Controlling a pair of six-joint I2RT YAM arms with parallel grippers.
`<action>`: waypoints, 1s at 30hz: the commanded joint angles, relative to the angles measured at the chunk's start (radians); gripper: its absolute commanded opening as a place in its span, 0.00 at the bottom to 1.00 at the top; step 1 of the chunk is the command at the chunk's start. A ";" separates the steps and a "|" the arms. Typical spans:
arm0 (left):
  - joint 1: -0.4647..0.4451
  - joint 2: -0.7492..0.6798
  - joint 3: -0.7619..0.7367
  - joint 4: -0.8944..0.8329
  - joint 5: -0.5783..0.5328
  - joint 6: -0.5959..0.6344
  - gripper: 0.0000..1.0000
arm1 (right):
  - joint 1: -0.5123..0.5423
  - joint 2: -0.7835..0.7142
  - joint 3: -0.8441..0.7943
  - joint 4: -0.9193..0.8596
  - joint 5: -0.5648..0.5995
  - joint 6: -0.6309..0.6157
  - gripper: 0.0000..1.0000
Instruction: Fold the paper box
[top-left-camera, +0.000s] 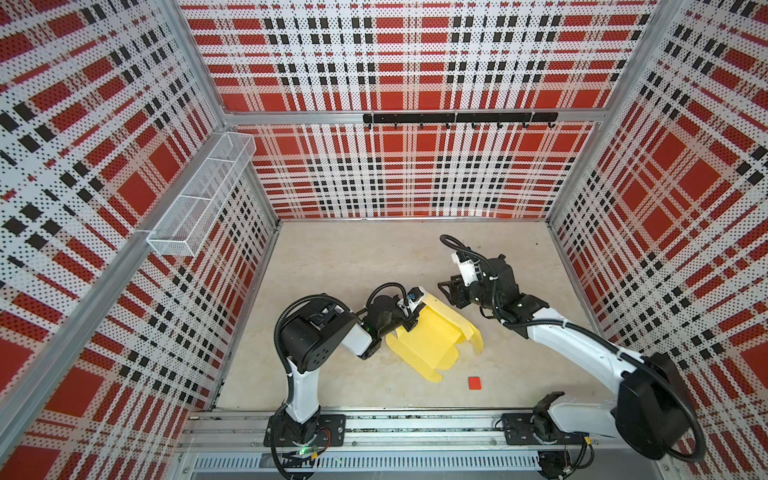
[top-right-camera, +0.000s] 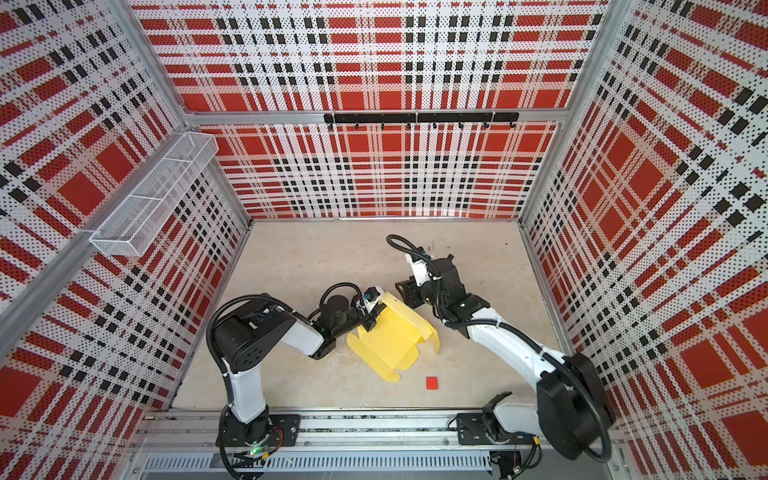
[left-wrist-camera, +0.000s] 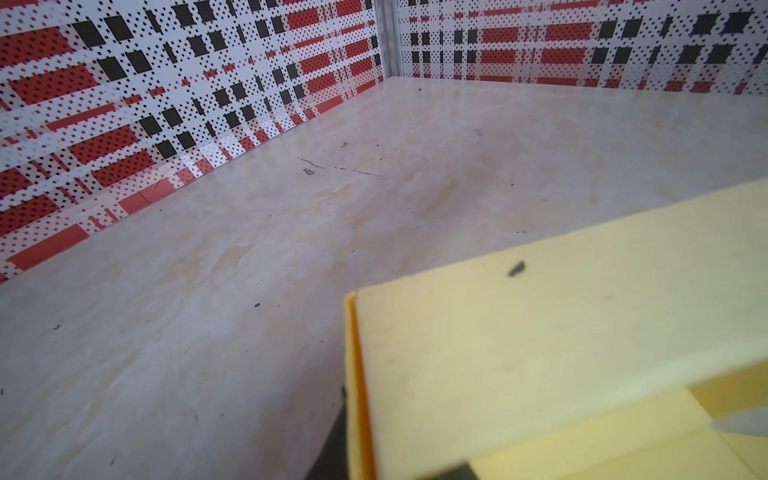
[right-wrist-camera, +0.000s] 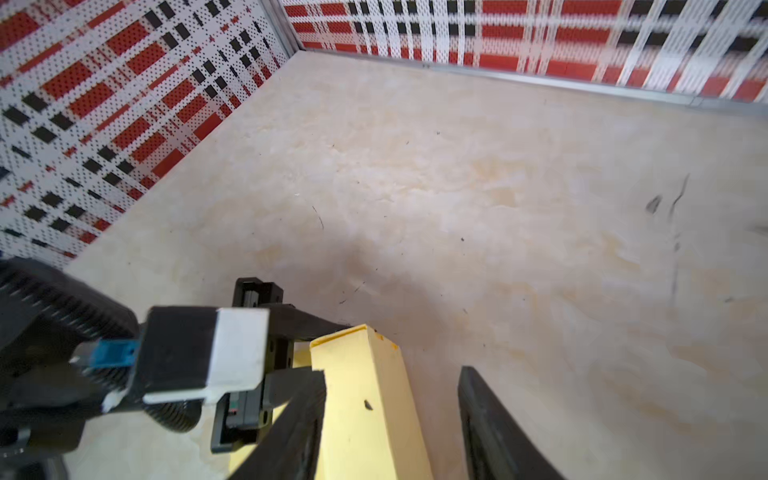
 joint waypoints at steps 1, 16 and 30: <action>0.002 0.022 -0.013 0.069 0.004 0.009 0.21 | -0.012 0.083 0.020 0.088 -0.165 0.155 0.51; -0.003 0.069 -0.033 0.149 0.002 0.005 0.21 | -0.014 0.293 0.008 0.334 -0.303 0.277 0.46; -0.006 0.074 -0.040 0.164 0.003 0.009 0.21 | -0.012 0.394 0.014 0.315 -0.247 0.311 0.43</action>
